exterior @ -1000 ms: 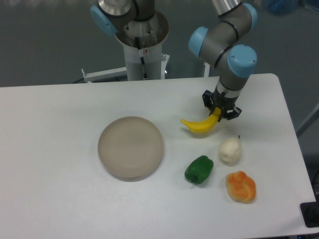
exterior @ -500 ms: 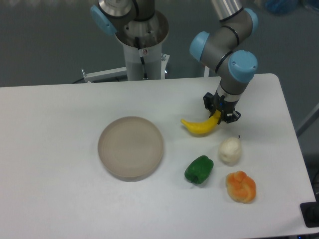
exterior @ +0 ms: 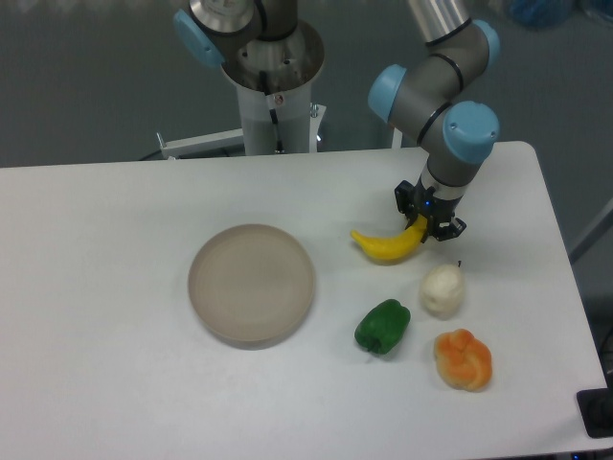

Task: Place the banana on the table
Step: 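Lower the banana onto the table above the white fruit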

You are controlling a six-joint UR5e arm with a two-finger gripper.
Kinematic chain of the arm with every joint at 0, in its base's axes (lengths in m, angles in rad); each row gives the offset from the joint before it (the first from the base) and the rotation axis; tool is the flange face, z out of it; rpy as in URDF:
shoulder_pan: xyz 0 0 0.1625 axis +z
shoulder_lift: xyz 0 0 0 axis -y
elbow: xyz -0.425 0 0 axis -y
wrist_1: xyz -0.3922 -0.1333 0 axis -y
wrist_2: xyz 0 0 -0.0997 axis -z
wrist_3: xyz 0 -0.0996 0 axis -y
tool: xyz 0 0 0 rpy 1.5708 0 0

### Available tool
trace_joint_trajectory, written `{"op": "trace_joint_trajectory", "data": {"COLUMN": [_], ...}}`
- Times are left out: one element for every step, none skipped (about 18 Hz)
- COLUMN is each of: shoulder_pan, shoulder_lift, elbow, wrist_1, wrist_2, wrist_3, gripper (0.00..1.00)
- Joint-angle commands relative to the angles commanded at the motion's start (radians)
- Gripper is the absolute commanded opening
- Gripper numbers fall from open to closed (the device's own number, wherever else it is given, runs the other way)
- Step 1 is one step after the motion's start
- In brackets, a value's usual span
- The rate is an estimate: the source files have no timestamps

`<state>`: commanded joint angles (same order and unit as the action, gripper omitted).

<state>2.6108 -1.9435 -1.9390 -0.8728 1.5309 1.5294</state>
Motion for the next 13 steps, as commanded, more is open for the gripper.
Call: {"op": "trace_joint_trajectory", "data": {"shoulder_pan": [0.000,0.000,0.000,0.000,0.002,0.002,0.002,0.002,0.002,0.002,0.002,0.002,0.002], "shoulder_lift": [-0.002,-0.002,-0.002,-0.002,-0.002,-0.002,-0.005,-0.008,-0.009,-0.014,-0.014,-0.014,-0.014], "elbow": [0.000,0.000,0.002,0.002,0.005,0.009,0.008,0.009,0.008,0.009,0.009,0.011,0.012], "wrist_1": [0.000,0.000,0.000,0.000,0.000,-0.002,0.000,0.000,0.000,0.000,0.000,0.000,0.000], "wrist_2": [0.000,0.000,0.000,0.000,0.000,0.000,0.000,0.000,0.000,0.002,0.006,0.009,0.014], "wrist_3": [0.000,0.000,0.000,0.000,0.000,0.000,0.000,0.000,0.000,-0.002,-0.002,0.000,-0.002], "gripper": [0.25,0.25,0.25,0.25,0.25,0.25,0.25,0.25,0.25,0.25,0.25,0.25,0.26]}}
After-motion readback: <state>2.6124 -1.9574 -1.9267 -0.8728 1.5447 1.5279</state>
